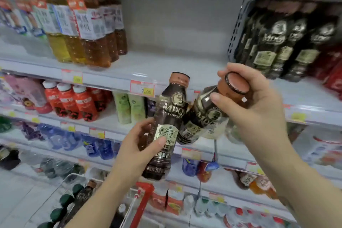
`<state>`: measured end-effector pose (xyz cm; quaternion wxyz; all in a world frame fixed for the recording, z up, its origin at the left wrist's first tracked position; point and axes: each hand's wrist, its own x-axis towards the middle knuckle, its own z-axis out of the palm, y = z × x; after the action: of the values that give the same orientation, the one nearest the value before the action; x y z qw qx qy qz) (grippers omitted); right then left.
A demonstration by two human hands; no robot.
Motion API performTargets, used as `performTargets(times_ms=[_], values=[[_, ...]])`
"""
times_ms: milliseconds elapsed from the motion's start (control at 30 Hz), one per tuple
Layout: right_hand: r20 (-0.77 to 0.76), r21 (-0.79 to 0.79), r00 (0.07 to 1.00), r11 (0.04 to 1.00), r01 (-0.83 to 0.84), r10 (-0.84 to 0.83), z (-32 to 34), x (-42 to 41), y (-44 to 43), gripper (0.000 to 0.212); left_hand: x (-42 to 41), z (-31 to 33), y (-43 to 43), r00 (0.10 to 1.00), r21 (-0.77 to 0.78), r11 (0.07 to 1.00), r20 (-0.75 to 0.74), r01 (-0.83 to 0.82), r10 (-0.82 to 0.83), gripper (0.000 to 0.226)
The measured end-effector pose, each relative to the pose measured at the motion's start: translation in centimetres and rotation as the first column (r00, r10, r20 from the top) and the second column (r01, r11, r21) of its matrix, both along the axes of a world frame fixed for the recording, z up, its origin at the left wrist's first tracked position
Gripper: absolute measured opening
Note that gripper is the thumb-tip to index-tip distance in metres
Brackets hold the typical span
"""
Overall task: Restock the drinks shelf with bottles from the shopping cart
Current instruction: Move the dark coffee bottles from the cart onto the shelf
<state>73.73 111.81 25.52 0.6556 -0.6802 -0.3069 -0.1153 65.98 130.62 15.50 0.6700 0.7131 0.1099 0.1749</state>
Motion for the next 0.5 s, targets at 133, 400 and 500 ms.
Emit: performTargets(times_ms=[133, 400, 500], values=[[0.139, 0.086, 0.980, 0.988, 0.130, -0.141, 2.8, -0.1, -4.9, 0.046, 3.8, 3.5, -3.9, 0.989, 0.042, 0.994, 0.099, 0.105, -0.108, 0.059], [0.248, 0.372, 0.814, 0.828, 0.420, -0.525, 4.2, 2.1, -11.6, 0.042, 8.7, 6.8, -9.6, 0.946, 0.052, 0.966, 0.193, 0.254, -0.260, 0.047], [0.267, 0.373, 0.762, 0.792, 0.483, -0.590, 3.8, 4.0, -12.7, 0.042, 9.4, 7.6, -10.9, 0.940, 0.034, 0.963, 0.213, 0.266, -0.267, 0.039]])
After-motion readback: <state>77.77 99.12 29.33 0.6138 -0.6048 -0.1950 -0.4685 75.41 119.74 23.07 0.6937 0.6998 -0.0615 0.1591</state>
